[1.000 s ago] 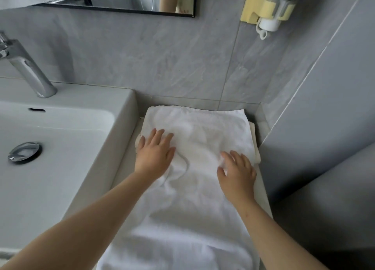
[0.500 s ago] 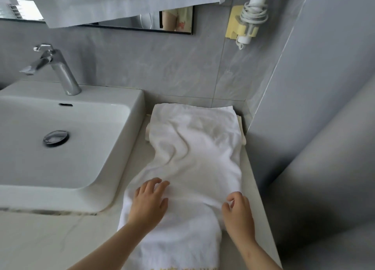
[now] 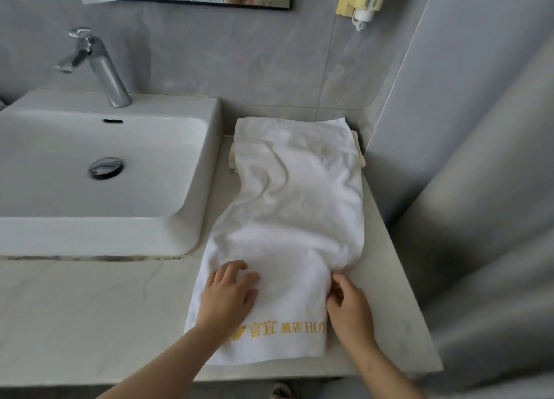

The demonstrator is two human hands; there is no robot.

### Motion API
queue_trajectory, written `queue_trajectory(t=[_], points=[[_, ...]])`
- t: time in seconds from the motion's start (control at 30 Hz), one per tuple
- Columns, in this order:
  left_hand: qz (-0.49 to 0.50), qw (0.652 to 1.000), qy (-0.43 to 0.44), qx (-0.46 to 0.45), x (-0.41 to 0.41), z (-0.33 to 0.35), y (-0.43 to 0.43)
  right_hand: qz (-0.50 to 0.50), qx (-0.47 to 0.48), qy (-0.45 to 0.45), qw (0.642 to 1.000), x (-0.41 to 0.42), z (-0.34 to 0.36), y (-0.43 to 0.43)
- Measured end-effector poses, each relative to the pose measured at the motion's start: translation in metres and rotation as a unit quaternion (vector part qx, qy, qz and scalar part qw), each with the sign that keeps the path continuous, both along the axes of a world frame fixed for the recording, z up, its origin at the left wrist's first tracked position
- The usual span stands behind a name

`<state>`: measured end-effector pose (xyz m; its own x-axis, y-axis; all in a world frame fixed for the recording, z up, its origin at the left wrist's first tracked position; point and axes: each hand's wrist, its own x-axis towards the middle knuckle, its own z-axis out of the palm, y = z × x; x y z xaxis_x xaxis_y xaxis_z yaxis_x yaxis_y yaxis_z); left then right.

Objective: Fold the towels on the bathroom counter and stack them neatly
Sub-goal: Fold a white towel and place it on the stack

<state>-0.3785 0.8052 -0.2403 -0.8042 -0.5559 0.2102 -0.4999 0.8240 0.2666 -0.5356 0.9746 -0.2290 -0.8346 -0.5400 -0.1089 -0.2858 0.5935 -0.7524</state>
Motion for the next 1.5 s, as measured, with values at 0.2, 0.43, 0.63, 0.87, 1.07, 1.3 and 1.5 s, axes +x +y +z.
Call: queue_trajectory(t=[0.2,0.43,0.63,0.87,1.07,1.3,1.5], points=[[-0.09,0.992,-0.042,0.083,0.048,0.004,0.009,0.005,-0.032,-0.034,0.999,0.046,0.001,0.008],[-0.129,0.954,-0.255,0.086,0.063,0.023,0.027,0.066,0.09,0.017,0.994,0.098,0.008,0.017],[-0.104,0.963,-0.212,0.132,0.072,0.041,0.032,-0.07,0.026,0.031,0.997,0.108,0.023,0.004],[-0.023,0.976,-0.123,0.176,0.072,0.073,0.025,-0.146,-0.037,0.212,0.966,0.07,0.041,0.03],[0.044,0.986,-0.06,0.152,0.055,0.091,0.023,-0.123,-0.201,0.083,0.968,0.052,0.063,0.048],[-0.061,0.959,-0.201,0.191,0.052,0.105,0.027,-0.137,-0.159,-0.022,0.977,0.044,0.071,0.062],[-0.09,0.92,-0.272,0.266,0.042,0.103,0.026,-0.145,-0.016,-0.01,0.989,0.045,0.051,0.072]])
